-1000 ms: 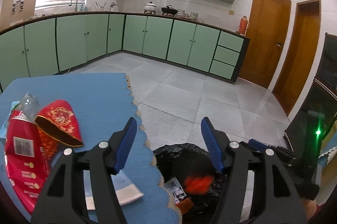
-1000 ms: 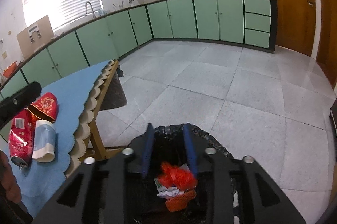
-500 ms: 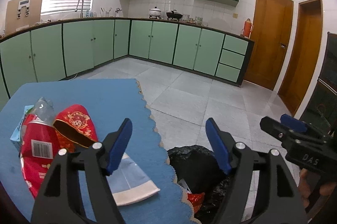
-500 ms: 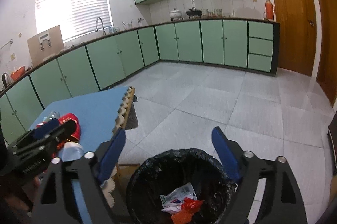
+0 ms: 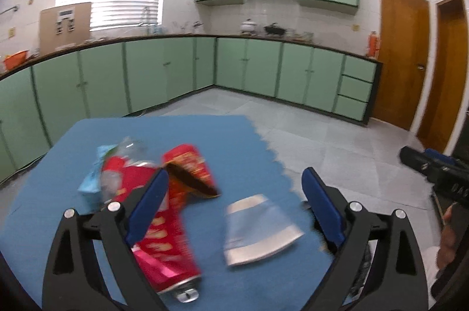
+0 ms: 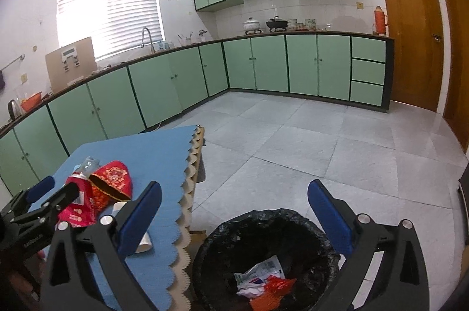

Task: Collect trash
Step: 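Move the left tool to the red can on the table and grasp it, then grasp the white-blue paper cup with the right tool while the left tool holds the red can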

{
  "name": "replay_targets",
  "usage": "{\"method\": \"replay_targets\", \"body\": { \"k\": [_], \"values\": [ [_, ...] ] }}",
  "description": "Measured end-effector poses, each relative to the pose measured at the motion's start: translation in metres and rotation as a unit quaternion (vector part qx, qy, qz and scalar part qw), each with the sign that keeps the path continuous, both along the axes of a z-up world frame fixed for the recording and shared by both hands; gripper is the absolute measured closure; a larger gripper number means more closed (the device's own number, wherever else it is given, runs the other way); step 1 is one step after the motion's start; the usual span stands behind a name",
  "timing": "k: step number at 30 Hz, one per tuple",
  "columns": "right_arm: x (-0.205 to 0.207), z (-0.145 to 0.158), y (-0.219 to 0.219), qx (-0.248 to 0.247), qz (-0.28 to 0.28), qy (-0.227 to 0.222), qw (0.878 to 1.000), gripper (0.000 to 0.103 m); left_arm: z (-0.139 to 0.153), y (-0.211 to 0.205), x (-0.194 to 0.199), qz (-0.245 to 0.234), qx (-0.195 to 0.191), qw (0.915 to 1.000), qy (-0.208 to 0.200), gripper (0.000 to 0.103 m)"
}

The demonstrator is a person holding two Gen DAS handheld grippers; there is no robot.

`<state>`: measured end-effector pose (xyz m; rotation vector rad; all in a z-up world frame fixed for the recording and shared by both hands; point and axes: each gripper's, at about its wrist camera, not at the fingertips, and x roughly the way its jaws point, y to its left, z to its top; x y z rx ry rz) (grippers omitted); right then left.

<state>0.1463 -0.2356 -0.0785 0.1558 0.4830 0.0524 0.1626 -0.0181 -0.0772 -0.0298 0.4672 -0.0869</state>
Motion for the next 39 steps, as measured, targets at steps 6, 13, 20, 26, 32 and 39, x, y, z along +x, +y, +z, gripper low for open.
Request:
{"method": "replay_targets", "body": {
  "k": [6,13,20,26,32,39],
  "values": [
    [-0.002,-0.006,0.027,-0.006,0.021,0.003,1.0,0.005,-0.021,0.038,-0.009,0.04,0.0,0.9985,0.037,0.014],
    [-0.003,-0.015,0.054,-0.016,0.04,0.006,0.999,0.005,-0.045,0.061,-0.01,0.047,-0.028,0.9963,0.067,0.014],
    [0.003,-0.021,0.068,-0.025,0.052,0.012,0.998,0.005,-0.058,0.068,0.002,0.049,-0.048,0.9942,0.083,0.026],
    [0.012,-0.027,0.073,-0.029,0.059,0.019,0.998,0.005,-0.064,0.067,0.01,0.042,-0.067,0.9925,0.094,0.043],
    [0.018,-0.034,0.081,-0.033,0.063,0.03,0.997,0.005,-0.065,0.065,0.014,0.033,-0.082,0.9911,0.099,0.07],
    [0.022,-0.045,0.087,-0.041,0.07,0.043,0.996,0.005,-0.055,0.061,0.002,0.023,-0.08,0.9927,0.088,0.079]
  ]
}}
